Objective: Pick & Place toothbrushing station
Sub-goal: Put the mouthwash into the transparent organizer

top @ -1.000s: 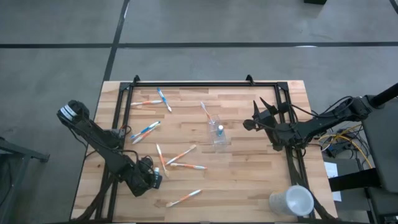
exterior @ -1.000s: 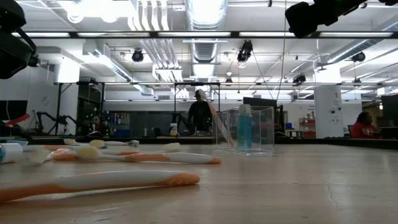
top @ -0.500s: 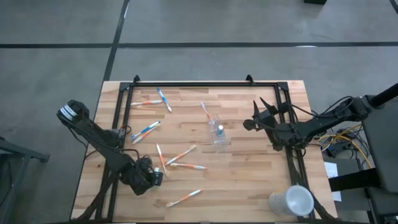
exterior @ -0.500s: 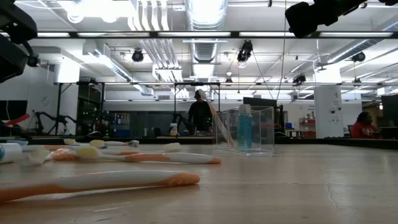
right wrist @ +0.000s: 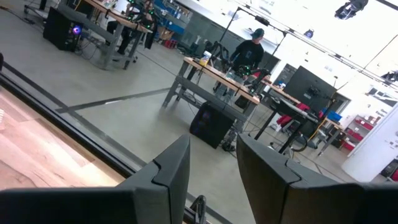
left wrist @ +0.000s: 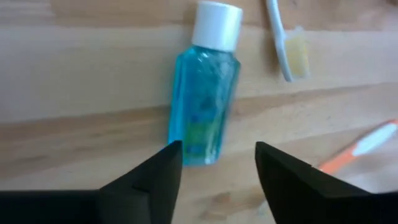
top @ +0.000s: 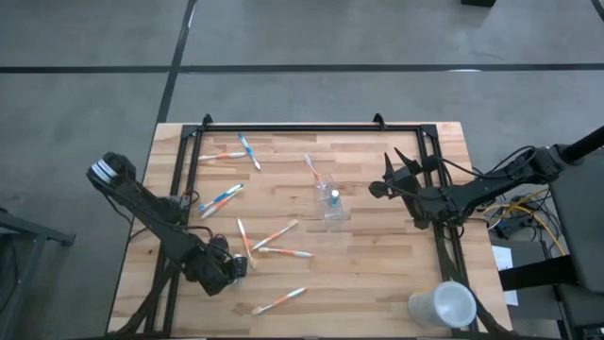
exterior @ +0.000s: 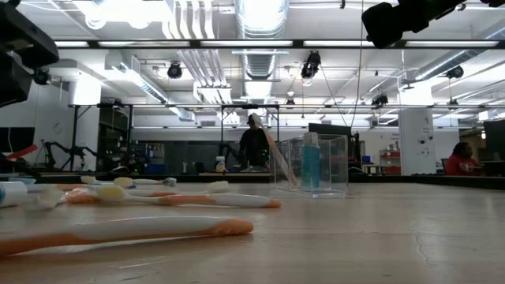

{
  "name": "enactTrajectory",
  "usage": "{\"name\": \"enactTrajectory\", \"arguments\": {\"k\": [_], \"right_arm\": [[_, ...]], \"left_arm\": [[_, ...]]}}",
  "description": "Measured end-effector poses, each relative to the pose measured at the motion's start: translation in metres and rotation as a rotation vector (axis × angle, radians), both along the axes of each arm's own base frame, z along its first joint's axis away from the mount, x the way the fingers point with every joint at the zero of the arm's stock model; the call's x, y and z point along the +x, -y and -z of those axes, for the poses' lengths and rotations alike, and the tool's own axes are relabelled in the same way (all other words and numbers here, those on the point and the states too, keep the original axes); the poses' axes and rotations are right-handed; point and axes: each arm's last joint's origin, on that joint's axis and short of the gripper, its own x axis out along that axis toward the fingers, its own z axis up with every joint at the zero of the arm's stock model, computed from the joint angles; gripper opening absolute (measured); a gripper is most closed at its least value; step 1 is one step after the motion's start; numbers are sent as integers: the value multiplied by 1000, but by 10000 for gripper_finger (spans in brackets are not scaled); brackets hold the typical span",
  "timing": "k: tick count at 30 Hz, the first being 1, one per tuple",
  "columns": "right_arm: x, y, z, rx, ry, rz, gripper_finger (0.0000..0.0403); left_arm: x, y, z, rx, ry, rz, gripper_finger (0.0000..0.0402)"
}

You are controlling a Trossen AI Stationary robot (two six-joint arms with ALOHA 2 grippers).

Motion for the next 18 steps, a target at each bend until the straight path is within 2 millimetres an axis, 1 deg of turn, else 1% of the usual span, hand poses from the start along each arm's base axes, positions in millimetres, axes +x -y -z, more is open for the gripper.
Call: {"name": "enactTrajectory", "arguments": {"k": [3,6,18], "right_arm": [[0,0,0,0,0,0,125],[0,0,0,0,0,0,125],[0,0,0,0,0,0,125]], "left_arm": [[-1,-1,4,25,-23,-3,229],[2,-2,6,33,-30,-12,237],[9,0,18,58,-41,3,236]]}}
